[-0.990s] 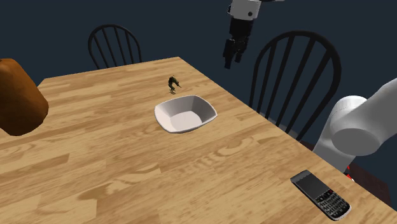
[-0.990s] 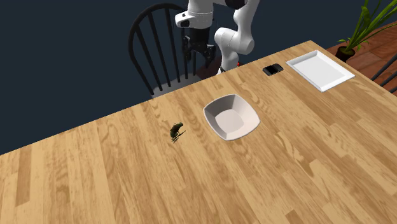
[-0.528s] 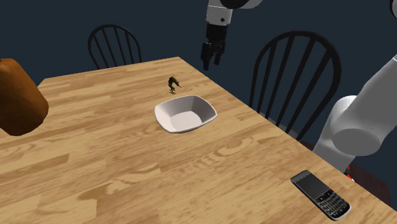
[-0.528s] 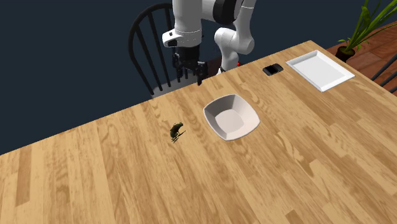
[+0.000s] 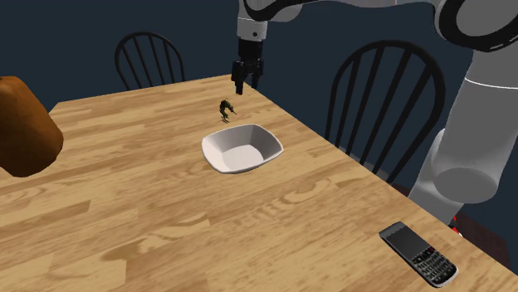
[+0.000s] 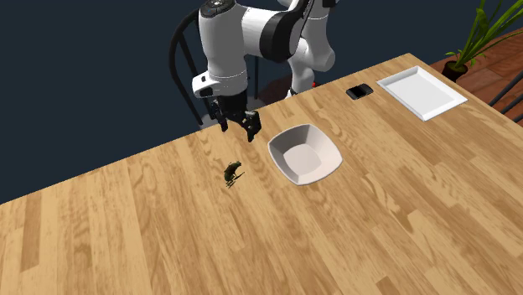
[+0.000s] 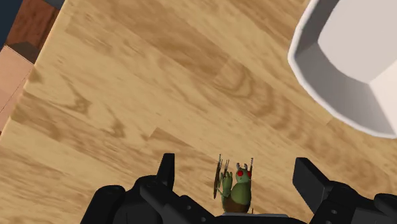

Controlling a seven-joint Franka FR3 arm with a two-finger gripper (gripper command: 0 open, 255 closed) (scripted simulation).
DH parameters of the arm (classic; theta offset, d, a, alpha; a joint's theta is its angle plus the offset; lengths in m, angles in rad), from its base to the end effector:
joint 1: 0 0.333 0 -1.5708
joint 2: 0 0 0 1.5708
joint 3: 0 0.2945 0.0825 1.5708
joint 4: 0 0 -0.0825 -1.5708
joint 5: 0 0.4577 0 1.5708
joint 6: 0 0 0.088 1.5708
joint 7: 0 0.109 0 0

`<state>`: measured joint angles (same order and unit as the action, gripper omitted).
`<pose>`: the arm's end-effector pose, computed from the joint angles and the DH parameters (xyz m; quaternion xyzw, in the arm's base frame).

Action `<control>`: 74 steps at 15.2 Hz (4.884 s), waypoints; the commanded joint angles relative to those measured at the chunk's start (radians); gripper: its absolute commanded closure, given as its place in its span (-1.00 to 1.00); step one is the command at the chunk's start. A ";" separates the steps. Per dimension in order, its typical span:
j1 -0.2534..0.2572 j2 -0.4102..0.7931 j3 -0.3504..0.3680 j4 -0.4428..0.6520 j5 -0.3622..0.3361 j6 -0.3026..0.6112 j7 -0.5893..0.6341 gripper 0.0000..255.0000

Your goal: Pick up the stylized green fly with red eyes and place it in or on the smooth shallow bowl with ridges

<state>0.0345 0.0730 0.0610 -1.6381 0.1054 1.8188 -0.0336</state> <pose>0.6640 0.0715 0.5401 -0.9956 -0.0540 -0.0521 0.0555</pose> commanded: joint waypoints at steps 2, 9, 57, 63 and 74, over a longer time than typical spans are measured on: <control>0.008 0.137 0.007 0.167 0.005 -0.034 0.000 -1.00; 0.019 0.275 0.015 0.291 0.008 -0.024 0.000 -1.00; 0.055 0.269 0.028 0.566 -0.004 -0.297 0.079 1.00; 0.106 0.055 0.060 0.290 0.000 -0.224 0.160 1.00; 0.186 -0.191 0.139 0.006 0.019 -0.165 0.315 1.00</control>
<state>0.2172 -0.1055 0.1961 -1.6076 0.1224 1.6403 0.2743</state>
